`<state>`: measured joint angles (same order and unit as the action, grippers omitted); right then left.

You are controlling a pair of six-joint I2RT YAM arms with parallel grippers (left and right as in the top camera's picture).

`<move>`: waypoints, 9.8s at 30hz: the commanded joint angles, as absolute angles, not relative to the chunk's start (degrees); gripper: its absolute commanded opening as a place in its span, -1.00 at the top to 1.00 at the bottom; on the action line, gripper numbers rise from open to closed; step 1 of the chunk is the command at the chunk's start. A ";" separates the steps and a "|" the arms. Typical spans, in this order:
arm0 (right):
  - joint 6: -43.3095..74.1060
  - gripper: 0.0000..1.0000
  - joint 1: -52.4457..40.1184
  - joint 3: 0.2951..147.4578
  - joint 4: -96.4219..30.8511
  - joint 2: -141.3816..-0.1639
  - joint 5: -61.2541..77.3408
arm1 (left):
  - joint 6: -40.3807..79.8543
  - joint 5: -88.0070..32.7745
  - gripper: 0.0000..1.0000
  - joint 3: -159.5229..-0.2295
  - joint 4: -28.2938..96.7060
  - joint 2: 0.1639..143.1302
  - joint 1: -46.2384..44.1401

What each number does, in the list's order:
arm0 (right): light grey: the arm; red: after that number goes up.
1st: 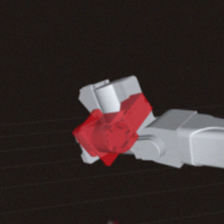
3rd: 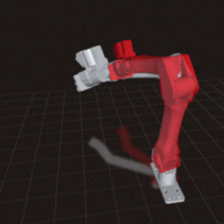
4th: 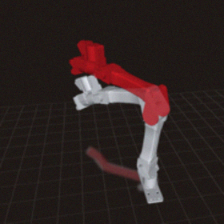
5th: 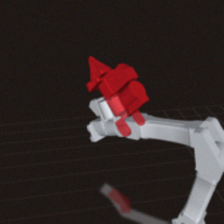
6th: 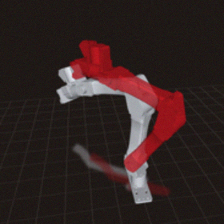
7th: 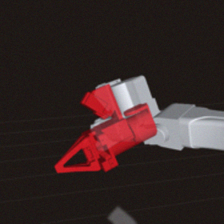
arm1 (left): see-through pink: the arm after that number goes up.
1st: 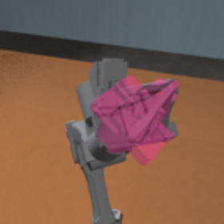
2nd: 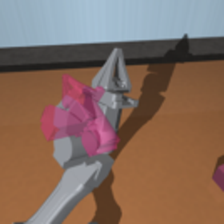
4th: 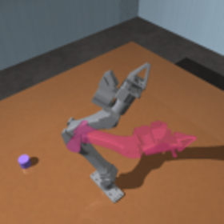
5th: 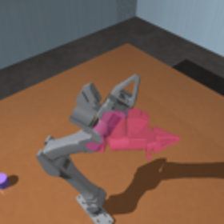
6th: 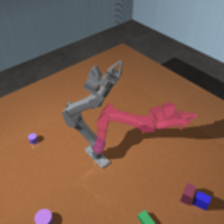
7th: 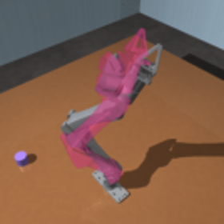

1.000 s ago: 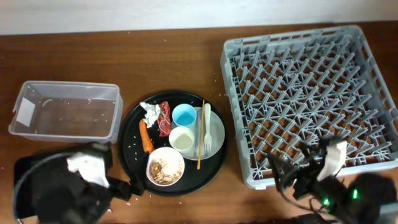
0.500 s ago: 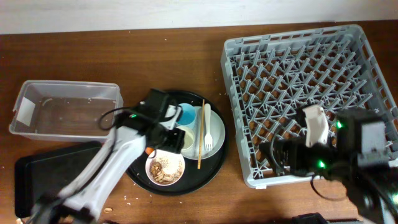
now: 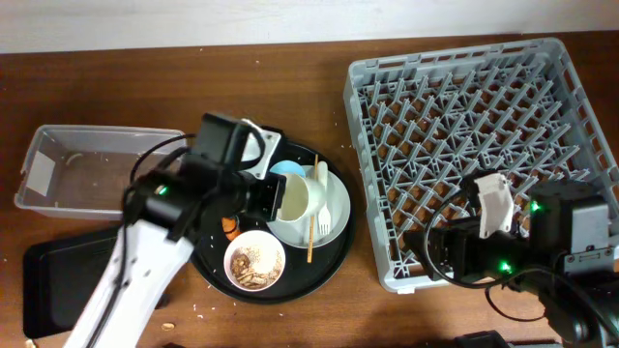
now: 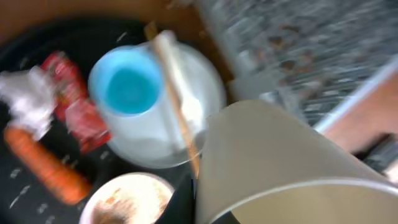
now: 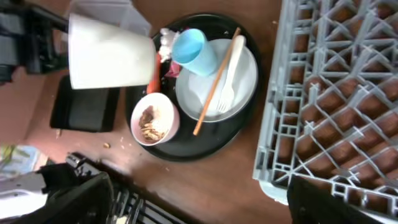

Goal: Sort waste into correct bins and load items into the dishwasher rack

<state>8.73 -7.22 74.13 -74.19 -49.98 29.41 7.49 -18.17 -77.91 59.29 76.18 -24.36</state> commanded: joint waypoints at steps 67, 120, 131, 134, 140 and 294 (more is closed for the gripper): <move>19.97 -0.70 2.28 94.94 -86.85 -48.73 7.77 | 15.20 6.48 -0.25 -75.83 51.72 89.76 -26.83; 16.80 0.00 21.87 93.17 -92.23 -81.73 -1.83 | -1.54 -76.88 -0.98 -80.95 33.54 77.06 -19.07; 12.19 -0.65 23.62 99.13 -87.72 -89.91 9.34 | -1.56 -52.82 -0.90 -80.95 41.52 76.01 -19.20; 8.80 -0.79 21.32 104.22 -86.70 -71.07 20.73 | 2.48 -9.39 -0.82 -80.88 57.28 74.26 -23.00; 9.34 -0.93 12.53 103.24 -86.80 -52.49 23.94 | 18.83 0.30 -0.37 -73.54 57.08 87.48 -24.77; -2.04 0.60 -21.67 96.14 -47.79 -125.91 -2.85 | 23.05 6.87 -0.86 -81.03 79.18 67.18 -11.88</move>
<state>-3.60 -21.58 95.15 -47.57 -127.46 -1.04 23.40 7.29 -81.12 79.11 67.09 -12.03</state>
